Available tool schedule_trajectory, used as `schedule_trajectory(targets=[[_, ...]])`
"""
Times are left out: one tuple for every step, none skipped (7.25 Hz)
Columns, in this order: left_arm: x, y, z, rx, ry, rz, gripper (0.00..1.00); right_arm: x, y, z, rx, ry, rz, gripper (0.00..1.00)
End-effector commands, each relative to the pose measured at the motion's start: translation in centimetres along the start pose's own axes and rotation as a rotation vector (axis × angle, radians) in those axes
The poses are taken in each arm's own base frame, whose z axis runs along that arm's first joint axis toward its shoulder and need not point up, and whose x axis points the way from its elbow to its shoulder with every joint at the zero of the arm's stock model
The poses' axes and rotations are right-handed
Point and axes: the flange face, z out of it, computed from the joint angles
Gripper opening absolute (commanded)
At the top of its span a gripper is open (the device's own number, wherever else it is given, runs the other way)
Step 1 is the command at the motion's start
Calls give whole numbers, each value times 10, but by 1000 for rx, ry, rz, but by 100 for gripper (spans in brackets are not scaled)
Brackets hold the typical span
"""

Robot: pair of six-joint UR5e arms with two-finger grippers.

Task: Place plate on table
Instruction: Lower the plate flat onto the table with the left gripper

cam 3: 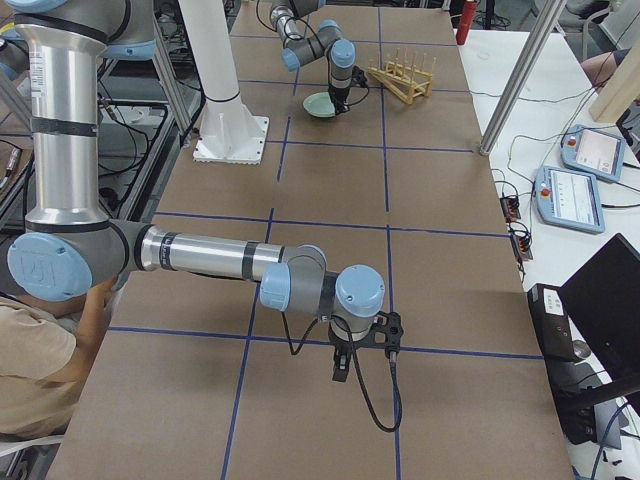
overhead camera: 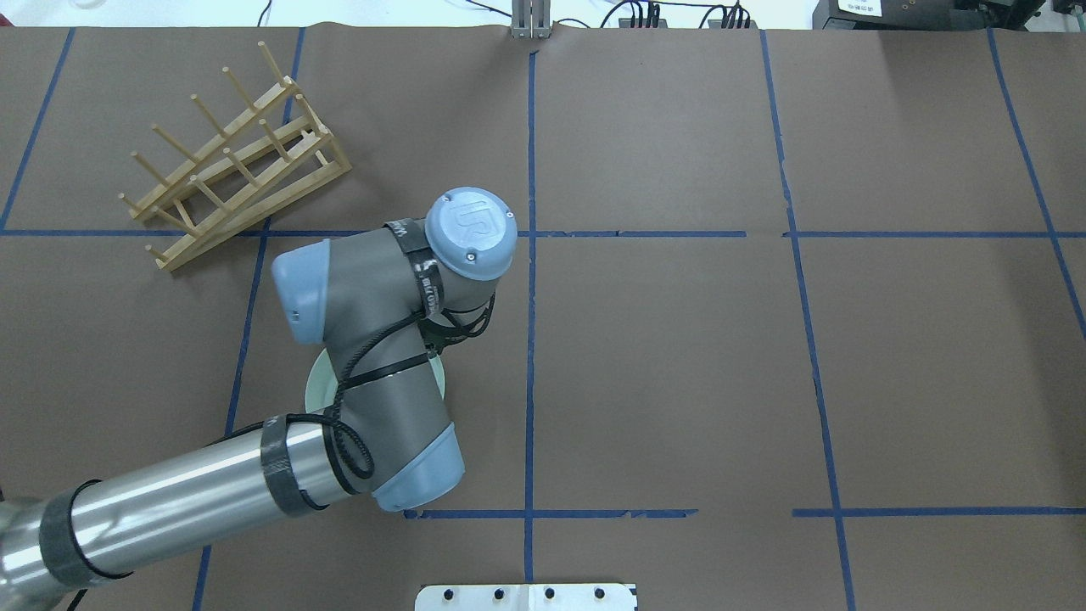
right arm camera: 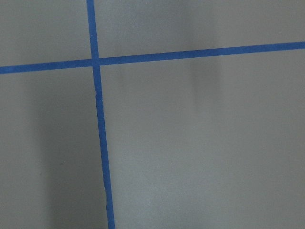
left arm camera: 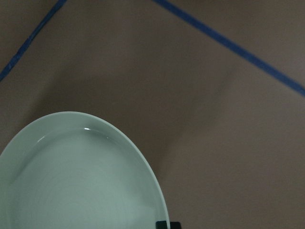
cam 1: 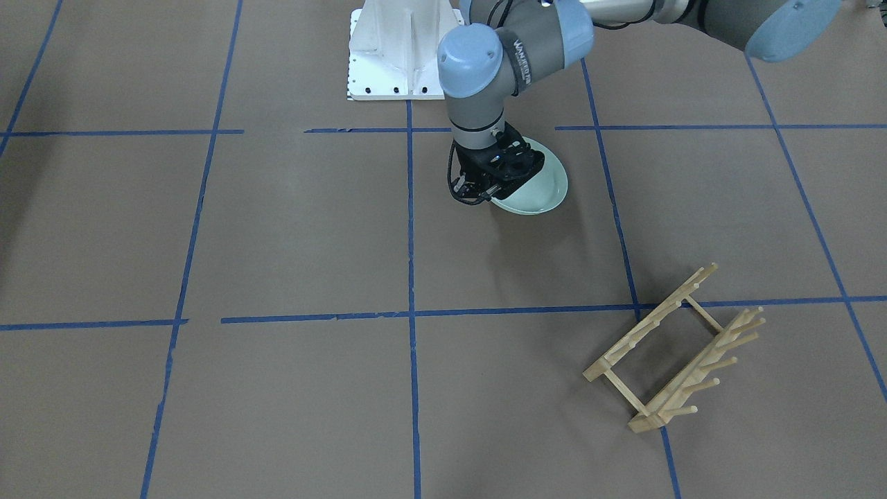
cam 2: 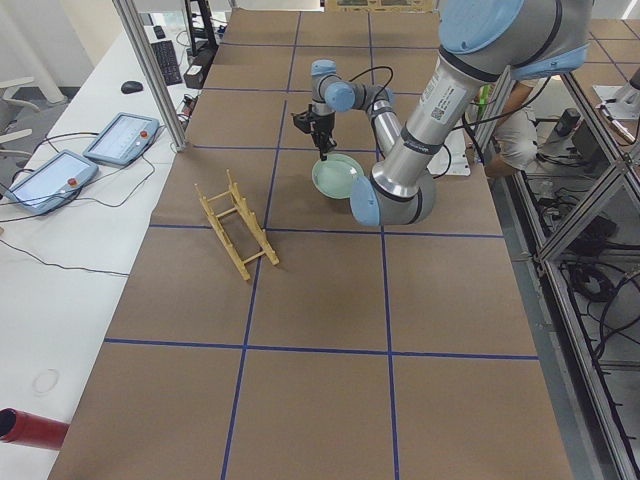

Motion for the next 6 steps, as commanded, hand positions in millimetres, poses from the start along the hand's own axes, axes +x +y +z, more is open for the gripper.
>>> schedule_trajectory(targets=[[17, 8, 9, 39, -36, 47, 0, 0, 1, 0, -1, 0, 1, 100], [22, 6, 1, 88, -20, 78, 29, 0, 1, 0, -1, 0, 1, 100], [21, 5, 0, 93, -18, 126, 99, 0, 0, 0, 0, 0, 0, 100], [20, 5, -21, 126, 26, 143, 100, 0, 0, 0, 0, 0, 0, 100], [12, -8, -48, 168, 70, 222, 100, 0, 1, 0, -1, 0, 1, 100], [-10, -57, -74, 204, 97, 274, 100, 0, 0, 0, 0, 0, 0, 100]])
